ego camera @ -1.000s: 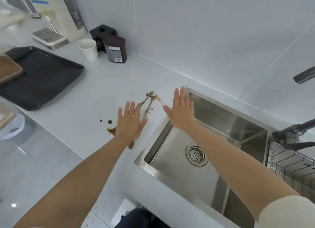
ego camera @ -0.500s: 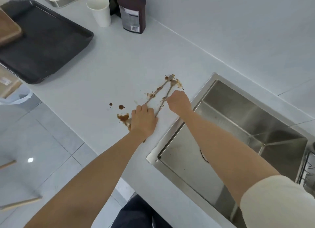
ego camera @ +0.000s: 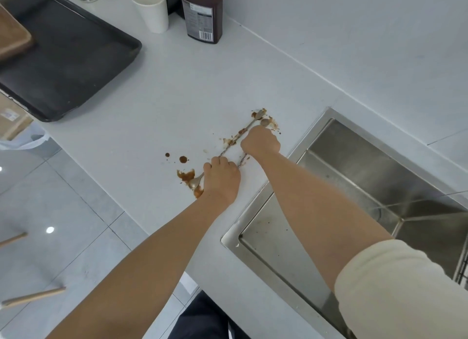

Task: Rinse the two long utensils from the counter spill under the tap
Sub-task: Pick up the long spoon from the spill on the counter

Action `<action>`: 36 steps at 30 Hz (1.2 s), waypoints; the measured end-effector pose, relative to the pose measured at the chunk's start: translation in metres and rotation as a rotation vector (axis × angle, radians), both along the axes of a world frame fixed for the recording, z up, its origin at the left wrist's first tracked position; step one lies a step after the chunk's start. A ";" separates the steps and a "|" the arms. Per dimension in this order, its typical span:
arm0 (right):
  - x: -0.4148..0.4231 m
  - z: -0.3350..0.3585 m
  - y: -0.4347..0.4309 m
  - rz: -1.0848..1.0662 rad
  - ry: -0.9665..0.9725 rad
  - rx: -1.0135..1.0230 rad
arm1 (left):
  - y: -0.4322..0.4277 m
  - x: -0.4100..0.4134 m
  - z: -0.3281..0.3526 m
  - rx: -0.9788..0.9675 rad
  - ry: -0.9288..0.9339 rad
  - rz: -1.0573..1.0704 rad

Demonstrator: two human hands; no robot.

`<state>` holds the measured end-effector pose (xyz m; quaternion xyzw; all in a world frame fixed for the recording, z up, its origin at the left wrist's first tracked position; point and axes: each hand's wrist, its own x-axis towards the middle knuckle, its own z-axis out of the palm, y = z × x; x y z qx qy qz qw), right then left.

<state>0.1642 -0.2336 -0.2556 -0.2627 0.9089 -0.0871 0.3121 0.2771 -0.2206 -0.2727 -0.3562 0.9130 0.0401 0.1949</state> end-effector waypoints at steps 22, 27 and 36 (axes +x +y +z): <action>-0.037 0.063 0.099 -0.349 -0.029 -0.352 | 0.026 -0.034 0.056 0.587 0.418 0.066; -0.058 0.077 0.165 -0.526 -0.071 -0.465 | 0.069 -0.062 0.071 0.688 0.429 -0.105; -0.070 0.059 0.256 -0.835 -0.279 -0.633 | 0.123 -0.095 0.069 0.703 0.299 -0.309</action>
